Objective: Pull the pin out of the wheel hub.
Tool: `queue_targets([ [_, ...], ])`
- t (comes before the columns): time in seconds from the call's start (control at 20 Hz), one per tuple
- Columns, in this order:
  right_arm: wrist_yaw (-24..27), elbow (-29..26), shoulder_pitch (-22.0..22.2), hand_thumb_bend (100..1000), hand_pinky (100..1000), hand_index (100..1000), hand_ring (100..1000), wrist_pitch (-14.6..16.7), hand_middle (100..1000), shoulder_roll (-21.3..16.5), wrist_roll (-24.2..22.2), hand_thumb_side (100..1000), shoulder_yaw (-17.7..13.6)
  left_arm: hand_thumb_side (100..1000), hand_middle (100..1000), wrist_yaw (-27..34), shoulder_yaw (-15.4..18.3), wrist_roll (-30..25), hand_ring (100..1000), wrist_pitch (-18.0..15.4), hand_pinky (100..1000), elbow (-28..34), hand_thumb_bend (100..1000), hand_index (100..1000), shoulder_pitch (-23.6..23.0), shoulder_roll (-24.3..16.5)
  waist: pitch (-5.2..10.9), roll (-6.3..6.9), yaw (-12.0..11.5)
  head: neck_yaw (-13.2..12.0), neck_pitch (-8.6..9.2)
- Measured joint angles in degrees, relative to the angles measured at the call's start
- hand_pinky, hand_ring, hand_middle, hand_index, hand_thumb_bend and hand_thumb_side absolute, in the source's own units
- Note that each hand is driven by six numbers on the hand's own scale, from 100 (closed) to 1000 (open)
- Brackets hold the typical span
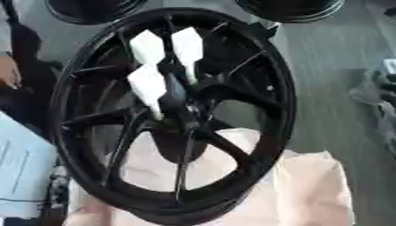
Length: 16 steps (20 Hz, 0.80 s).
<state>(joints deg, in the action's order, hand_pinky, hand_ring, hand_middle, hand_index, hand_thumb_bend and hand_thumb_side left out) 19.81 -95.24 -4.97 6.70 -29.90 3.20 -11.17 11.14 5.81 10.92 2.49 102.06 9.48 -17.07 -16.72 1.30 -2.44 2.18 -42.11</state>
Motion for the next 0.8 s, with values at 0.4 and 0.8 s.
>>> queue_targets([
  [0.4, 0.0, 0.0, -0.02, 100, 795, 817, 801, 0.08, 748, -0.08, -0.08, 568, 0.01, 820, 658, 0.0, 0.0, 0.0, 755, 0.0, 569, 0.0, 179, 701, -0.05, 0.0, 0.02, -0.04, 0.12, 1.15, 0.01],
  [0.8, 0.77, -2.4, -4.8, 100, 805, 831, 825, 0.7, 770, -8.2, -1.04, 524, 1.71, 817, 659, 0.09, -0.04, -0.16, 756, 0.12, 568, -0.01, 176, 701, -0.31, 0.0, 1.1, -0.21, 0.15, 0.83, -0.34],
])
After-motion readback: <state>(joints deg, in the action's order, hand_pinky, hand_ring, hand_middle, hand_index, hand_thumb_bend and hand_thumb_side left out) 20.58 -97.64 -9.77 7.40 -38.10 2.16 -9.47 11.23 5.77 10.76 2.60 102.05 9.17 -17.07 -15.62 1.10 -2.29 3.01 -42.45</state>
